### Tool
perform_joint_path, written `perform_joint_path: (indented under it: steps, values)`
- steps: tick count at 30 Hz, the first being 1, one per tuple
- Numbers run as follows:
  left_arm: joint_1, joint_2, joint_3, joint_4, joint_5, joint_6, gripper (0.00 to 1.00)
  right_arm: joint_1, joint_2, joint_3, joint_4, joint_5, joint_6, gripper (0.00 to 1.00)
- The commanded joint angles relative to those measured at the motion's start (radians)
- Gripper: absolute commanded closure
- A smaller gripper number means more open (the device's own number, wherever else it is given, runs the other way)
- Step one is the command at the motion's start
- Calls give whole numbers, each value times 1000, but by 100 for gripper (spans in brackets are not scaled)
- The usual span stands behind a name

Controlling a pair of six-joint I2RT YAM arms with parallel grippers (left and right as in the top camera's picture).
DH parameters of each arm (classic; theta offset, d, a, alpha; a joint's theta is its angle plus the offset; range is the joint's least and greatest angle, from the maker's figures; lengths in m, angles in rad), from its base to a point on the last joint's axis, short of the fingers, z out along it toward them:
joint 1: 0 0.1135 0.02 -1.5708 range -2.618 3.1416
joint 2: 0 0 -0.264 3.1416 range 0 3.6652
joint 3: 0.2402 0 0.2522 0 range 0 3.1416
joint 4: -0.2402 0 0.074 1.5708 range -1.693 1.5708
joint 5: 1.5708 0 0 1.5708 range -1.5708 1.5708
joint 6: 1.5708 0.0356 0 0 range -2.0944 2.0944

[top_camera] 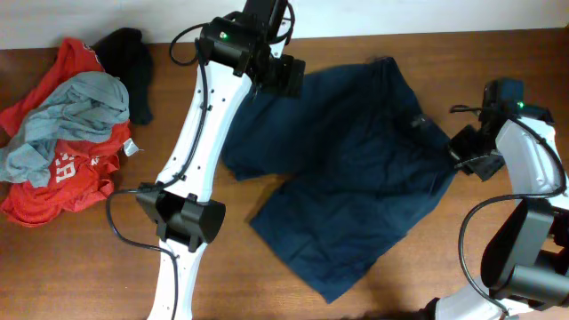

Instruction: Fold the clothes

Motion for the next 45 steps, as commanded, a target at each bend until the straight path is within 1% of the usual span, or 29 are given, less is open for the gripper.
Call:
perform_joint_path:
  steps: [1, 6, 9, 14, 16, 18, 20, 21, 22, 24, 26, 27, 28, 29, 30, 32, 33, 34, 41, 45]
  values:
    - [4, 10, -14, -21, 3, -13, 7, -4, -14, 6, -78, 16, 50, 96]
    - [4, 10, -44, -19, 3, -32, 8, 3, -14, 6, -138, 6, 58, 96]
    - [5, 11, -45, -25, 3, -32, 8, 37, -16, 6, -152, 0, 51, 96]
    - [40, 11, -45, -43, 5, -42, 8, 98, -16, 6, -129, 0, 42, 96]
    - [70, 11, -45, -41, 10, -66, 8, 114, -16, 6, -109, -2, 33, 96]
    - [125, 19, -53, 19, 93, -61, 8, 120, -16, 6, -81, -28, 29, 96]
    - [151, 31, -62, 56, 132, -53, 8, 120, -16, 6, -60, -53, 3, 96]
    - [160, 41, -64, 63, 132, -53, 17, 120, -16, 6, -53, -60, -7, 96]
    - [166, 54, -64, 62, 132, -53, 30, 120, -16, 6, -48, -61, -13, 96]
    - [171, 85, -64, 49, 131, -53, 66, 120, -16, 6, -41, -65, -37, 96]
    - [171, 121, -64, 30, 128, -53, 86, 120, -16, 6, -30, -73, -65, 96]
    - [171, 138, -64, 20, 127, -53, 94, 120, -16, 6, -18, -93, -106, 95]
    - [171, 154, -64, 11, 126, -53, 99, 120, -16, 6, -11, -110, -136, 87]
    - [170, 170, -64, 6, 125, -53, 99, 119, -16, 6, -8, -124, -166, 71]
    - [170, 184, -64, 3, 124, -53, 99, 119, -16, 6, -10, -125, -177, 58]
    - [170, 205, -64, 6, 124, -53, 99, 119, -16, 6, -15, -124, -190, 37]
    - [170, 221, -64, 12, 124, -53, 99, 119, -16, 6, -18, -124, -189, 9]
    - [170, 229, -64, 17, 124, -53, 99, 118, -16, 6, -17, -124, -189, 1]
    - [167, 304, -65, 71, 128, -53, 99, 117, -16, 6, -13, -140, -188, 1]
    - [147, 352, -66, 68, 136, -22, 99, 117, -16, 6, -10, -144, -189, 1]
